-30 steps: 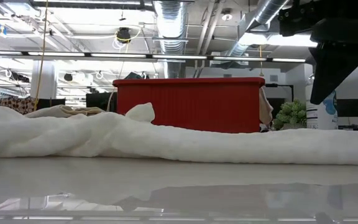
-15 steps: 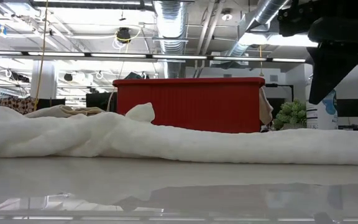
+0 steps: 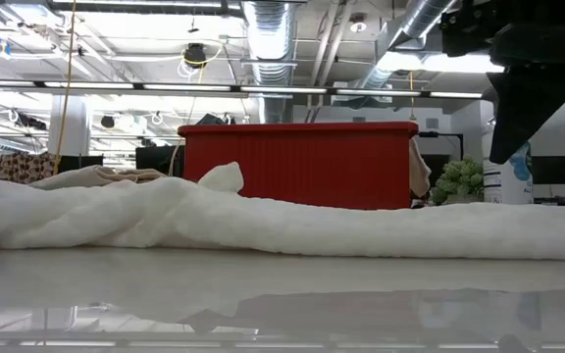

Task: Fold Laundry from Bin
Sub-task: Fold the white shirt

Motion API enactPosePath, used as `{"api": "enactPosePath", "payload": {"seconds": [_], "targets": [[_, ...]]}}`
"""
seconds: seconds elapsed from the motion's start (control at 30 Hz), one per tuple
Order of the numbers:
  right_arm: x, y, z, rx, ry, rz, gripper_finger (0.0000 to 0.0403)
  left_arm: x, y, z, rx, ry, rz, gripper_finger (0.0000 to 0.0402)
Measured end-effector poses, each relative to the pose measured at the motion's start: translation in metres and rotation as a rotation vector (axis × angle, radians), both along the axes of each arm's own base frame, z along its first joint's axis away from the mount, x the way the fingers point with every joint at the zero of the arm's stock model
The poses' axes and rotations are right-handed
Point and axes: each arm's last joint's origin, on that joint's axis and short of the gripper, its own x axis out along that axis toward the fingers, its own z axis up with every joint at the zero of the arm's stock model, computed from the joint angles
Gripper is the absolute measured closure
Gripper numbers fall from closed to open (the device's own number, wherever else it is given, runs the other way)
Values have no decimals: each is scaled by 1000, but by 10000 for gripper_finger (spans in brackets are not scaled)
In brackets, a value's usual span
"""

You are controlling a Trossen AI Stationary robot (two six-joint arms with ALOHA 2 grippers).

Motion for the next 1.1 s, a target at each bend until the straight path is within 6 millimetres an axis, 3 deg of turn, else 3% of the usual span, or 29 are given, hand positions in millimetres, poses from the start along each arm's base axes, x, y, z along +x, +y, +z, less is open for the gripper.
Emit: {"api": "enactPosePath", "payload": {"seconds": [0.17,0.3,0.43,0.67,0.87,1.1], "targets": [[1,1,-1,13,-23,-35,144,2,1,0,-1,-7,12,390],[6,4,-6,25,-39,-35,173,2,1,0,-12,-12,34,399],[8,7,-9,44,-44,-28,236,2,1,0,-18,-15,45,401],[5,8,-9,50,-12,-20,385,3,0,8,-4,0,37,401],[4,12,-10,73,-5,-17,387,5,-3,24,45,36,-5,401],[-3,17,-25,122,-6,-18,388,2,-1,25,63,88,-9,401]]}}
